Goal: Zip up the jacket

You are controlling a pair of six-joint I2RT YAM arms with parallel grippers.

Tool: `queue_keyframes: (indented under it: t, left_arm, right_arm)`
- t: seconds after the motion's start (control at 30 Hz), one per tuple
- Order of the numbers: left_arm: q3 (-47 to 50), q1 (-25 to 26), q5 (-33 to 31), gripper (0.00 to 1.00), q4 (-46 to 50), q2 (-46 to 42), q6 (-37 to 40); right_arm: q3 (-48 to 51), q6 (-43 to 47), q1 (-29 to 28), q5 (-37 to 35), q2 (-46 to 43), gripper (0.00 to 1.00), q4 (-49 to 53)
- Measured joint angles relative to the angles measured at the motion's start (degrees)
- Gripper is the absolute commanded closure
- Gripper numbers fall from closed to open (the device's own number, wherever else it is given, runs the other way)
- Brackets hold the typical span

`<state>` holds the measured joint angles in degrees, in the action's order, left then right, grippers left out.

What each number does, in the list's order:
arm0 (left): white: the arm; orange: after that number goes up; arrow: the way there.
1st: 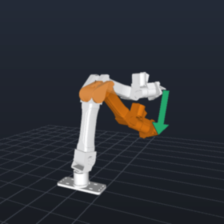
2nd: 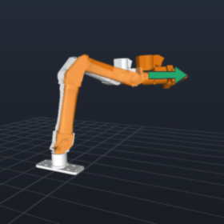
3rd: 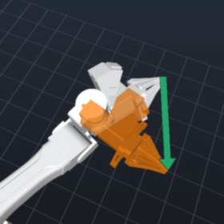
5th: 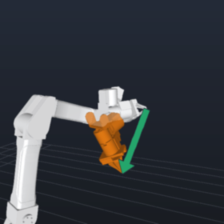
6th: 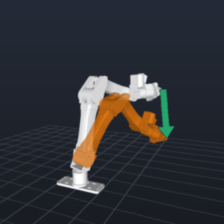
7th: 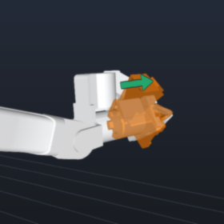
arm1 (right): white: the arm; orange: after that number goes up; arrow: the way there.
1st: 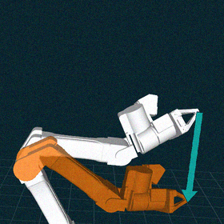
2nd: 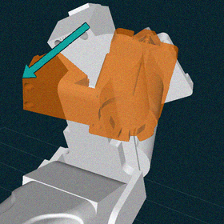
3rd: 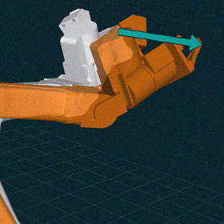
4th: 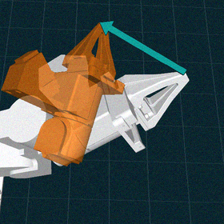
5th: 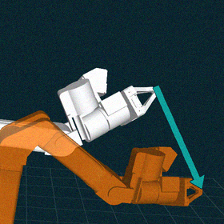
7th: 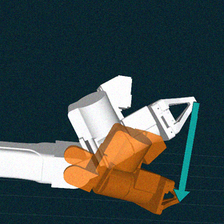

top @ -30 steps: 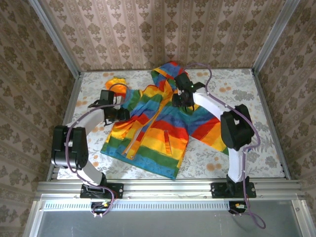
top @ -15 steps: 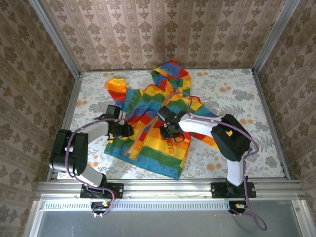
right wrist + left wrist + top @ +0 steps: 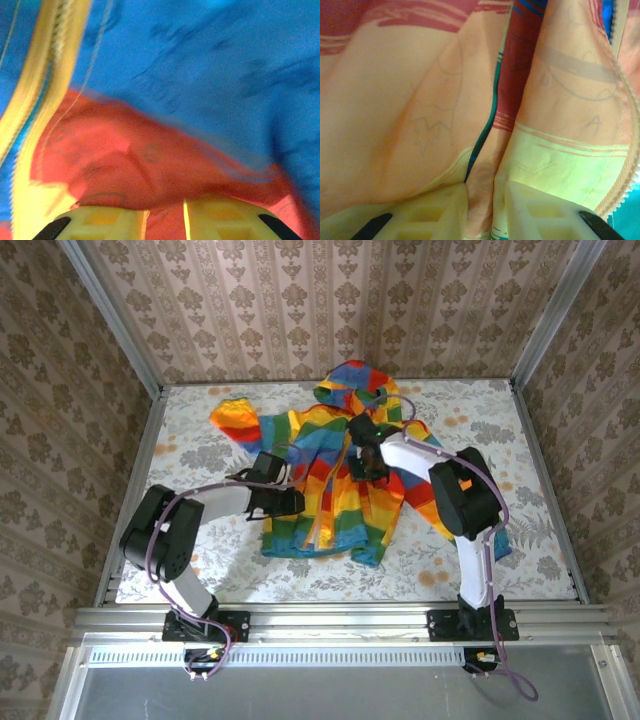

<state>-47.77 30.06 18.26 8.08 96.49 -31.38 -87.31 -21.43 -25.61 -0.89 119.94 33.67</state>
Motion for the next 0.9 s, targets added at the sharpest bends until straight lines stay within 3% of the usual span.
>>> queue_keyframes:
  t: [0.23, 0.47, 0.63, 0.9]
  left_arm:
    - [-5.42, 0.33, 0.52, 0.72, 2.51, 3.41, -0.96]
    - [-7.02, -1.31, -0.52, 0.66, 8.17, 0.98, 0.61]
    - [-5.77, -2.93, -2.08, 0.64, 10.75, -6.49, 2.08]
    - [3.28, -1.42, -4.15, 0.66, 13.55, -15.65, 2.78]
  right_arm:
    - [-8.61, 3.45, 5.05, -0.39, 3.52, 0.72, 4.09]
    - [-4.90, 3.91, 4.00, -0.37, -1.49, 0.71, 4.55]
    - [2.10, 3.45, 0.63, -0.42, -10.45, 0.70, 4.81]
    - [15.15, -0.98, -10.03, 0.20, -19.63, 0.70, 1.68]
